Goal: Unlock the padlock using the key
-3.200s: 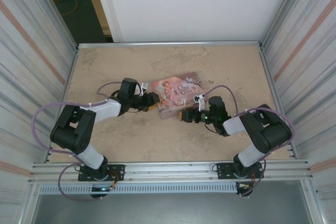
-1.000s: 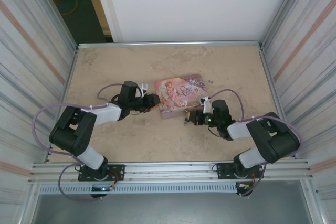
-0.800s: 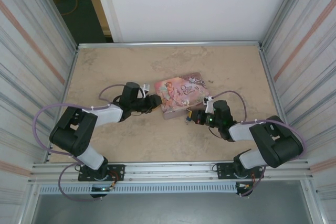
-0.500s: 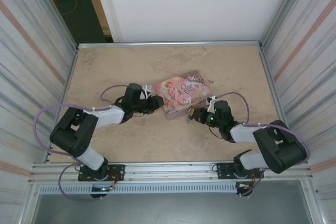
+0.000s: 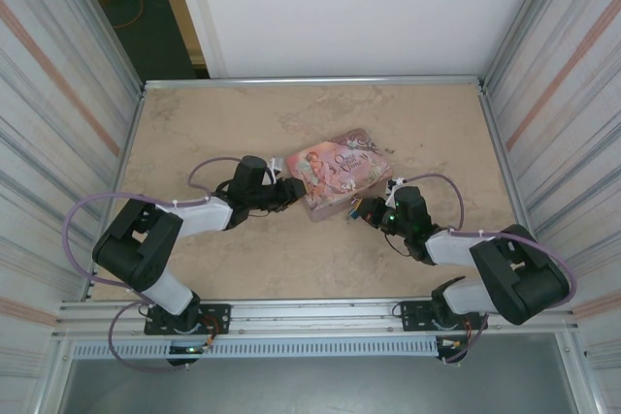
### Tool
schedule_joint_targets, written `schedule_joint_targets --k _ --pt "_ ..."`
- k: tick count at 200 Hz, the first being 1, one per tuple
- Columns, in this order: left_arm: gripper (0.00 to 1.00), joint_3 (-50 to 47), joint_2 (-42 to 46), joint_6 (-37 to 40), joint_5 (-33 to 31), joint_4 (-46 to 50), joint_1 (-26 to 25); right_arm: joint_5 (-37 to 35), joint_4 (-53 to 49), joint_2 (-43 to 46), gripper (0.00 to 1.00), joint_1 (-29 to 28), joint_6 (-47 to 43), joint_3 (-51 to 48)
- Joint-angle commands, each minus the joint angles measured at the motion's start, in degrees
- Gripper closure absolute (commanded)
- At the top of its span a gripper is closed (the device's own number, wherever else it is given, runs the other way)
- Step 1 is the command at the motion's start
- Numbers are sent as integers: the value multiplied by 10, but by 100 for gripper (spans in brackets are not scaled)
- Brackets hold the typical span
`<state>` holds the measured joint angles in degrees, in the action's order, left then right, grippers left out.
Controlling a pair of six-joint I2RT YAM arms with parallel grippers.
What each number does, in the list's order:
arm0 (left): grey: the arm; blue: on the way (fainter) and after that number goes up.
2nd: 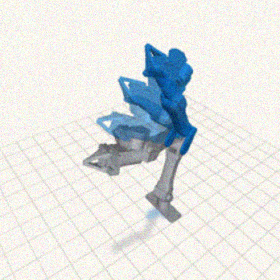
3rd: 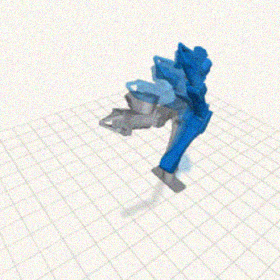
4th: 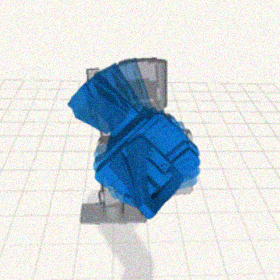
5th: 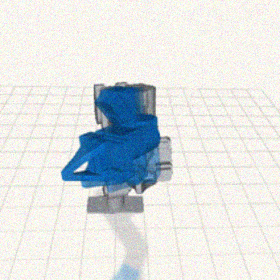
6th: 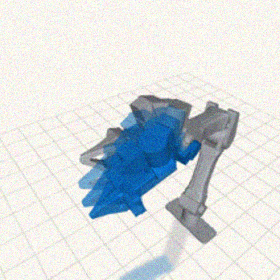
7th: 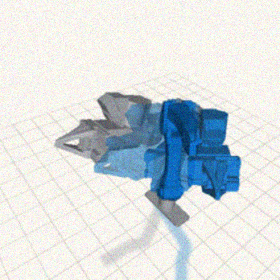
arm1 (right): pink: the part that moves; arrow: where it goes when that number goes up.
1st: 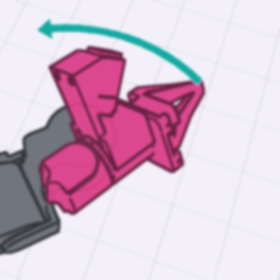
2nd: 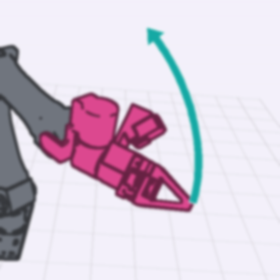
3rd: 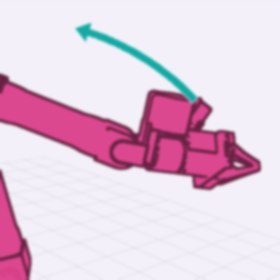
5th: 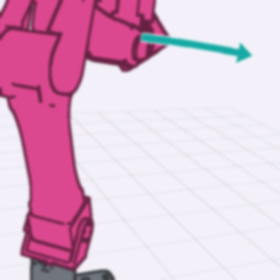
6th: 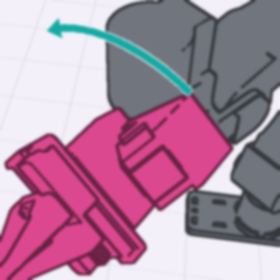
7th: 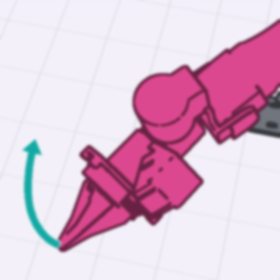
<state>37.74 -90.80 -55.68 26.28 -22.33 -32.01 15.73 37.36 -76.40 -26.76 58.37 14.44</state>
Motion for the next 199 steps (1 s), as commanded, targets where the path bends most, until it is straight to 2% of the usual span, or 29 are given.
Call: schedule_joint_targets --k 1,83,199 --pt "65 -31 -28 3 -22 101 -13 -39 36 26 100 -2 28 17" --pt "65 -30 -33 4 -21 102 -13 -63 -22 63 100 18 34 23" --pt "65 -28 -39 2 -18 98 -15 -85 -22 50 100 37 64 34"
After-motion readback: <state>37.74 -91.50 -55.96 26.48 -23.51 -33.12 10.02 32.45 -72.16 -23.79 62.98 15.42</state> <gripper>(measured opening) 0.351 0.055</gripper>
